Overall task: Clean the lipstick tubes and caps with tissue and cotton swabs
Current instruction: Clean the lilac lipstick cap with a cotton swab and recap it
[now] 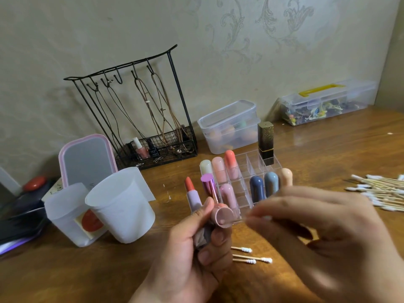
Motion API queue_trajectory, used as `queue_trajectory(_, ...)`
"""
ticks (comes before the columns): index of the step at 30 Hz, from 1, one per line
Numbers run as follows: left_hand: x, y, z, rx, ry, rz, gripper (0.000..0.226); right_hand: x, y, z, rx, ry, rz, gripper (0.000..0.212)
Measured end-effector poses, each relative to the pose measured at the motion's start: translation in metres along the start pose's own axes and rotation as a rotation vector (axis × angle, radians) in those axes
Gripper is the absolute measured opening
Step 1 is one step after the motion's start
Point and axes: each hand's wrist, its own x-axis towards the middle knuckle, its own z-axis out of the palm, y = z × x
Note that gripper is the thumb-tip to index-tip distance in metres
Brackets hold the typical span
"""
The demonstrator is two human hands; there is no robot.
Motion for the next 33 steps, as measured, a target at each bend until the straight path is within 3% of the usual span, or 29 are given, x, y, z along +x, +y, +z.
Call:
queue_trajectory(2,-0.001,0.006,0.002,-0.033,0.064,0.047,0.029,-0.033,0.021,0.007,0.197,0.066,-0.037,0.008)
queue_trajectory(5,-0.003,0.014,0.002,-0.103,0.146,0.120,0.038,-0.032,0.038,0.010,0.293,0.108,0.178,0.012)
queue_trajectory(8,-0.006,0.018,-0.001,-0.186,0.127,0.141,0.039,-0.035,0.044,0.023,0.262,-0.095,0.371,0.006)
queue_trajectory(11,-0.006,0.018,-0.001,-0.191,0.130,0.156,0.040,-0.041,0.040,0.034,-0.016,-0.335,0.430,0.004)
queue_trajectory(13,-0.005,0.017,-0.002,-0.181,0.135,0.165,0.039,-0.040,0.032,0.033,-0.214,-0.463,0.379,0.023)
queue_trajectory(20,-0.005,0.013,-0.004,-0.061,0.116,0.160,0.032,-0.028,0.021,0.019,-0.474,-0.591,0.316,0.047)
queue_trajectory(24,0.000,0.006,-0.007,-0.018,-0.024,0.108,0.028,-0.014,0.024,-0.004,-0.506,-0.641,0.335,0.029)
queue_trajectory(27,0.008,-0.001,-0.017,-0.084,-0.206,0.049,0.025,0.001,0.051,-0.041,-0.484,-0.776,0.439,0.011)
queue_trajectory(30,0.016,-0.013,-0.027,-0.182,-0.249,-0.018,0.057,0.011,0.093,-0.080,-0.478,-0.729,0.575,0.017)
queue_trajectory(33,0.022,-0.022,-0.027,-0.172,-0.372,-0.027,0.063,0.007,0.144,-0.103,-0.575,-0.507,0.691,0.020)
